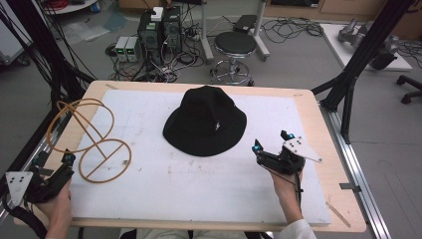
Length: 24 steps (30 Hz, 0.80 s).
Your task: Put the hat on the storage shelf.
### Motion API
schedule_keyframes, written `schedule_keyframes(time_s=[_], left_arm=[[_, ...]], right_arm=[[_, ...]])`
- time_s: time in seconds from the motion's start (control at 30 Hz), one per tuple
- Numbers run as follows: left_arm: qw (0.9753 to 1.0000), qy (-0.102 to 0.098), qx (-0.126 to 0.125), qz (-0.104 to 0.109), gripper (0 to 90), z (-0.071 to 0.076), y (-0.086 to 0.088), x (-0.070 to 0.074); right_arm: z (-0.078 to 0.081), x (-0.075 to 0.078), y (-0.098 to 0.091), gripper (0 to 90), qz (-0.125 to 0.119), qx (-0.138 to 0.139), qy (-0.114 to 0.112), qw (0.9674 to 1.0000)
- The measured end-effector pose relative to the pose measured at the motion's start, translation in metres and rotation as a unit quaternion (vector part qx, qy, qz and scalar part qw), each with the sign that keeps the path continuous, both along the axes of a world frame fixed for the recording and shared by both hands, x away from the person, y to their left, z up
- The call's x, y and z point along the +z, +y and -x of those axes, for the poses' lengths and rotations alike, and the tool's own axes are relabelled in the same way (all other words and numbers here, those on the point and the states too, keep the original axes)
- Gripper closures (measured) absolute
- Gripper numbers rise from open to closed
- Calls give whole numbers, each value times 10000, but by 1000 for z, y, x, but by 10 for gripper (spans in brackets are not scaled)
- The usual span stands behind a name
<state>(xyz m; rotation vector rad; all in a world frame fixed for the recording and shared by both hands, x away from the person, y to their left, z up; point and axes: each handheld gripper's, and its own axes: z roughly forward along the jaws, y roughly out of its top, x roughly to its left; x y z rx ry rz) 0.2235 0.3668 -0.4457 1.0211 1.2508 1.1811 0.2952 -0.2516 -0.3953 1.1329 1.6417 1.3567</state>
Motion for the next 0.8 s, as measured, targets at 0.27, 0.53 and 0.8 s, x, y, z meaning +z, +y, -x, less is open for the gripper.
schedule_keyframes(time_s=[0.27,0.53,0.8], left_arm=[[10000,-35,-25,42,260,-1,0,0],[10000,-21,-56,30,260,-3,-1,0],[10000,-16,-61,42,260,-4,-1,0]], right_arm=[[-22,8,16,48,-205,237,111,9994],[-49,15,33,49,-243,196,115,9994],[-66,14,42,49,-274,178,235,9992]])
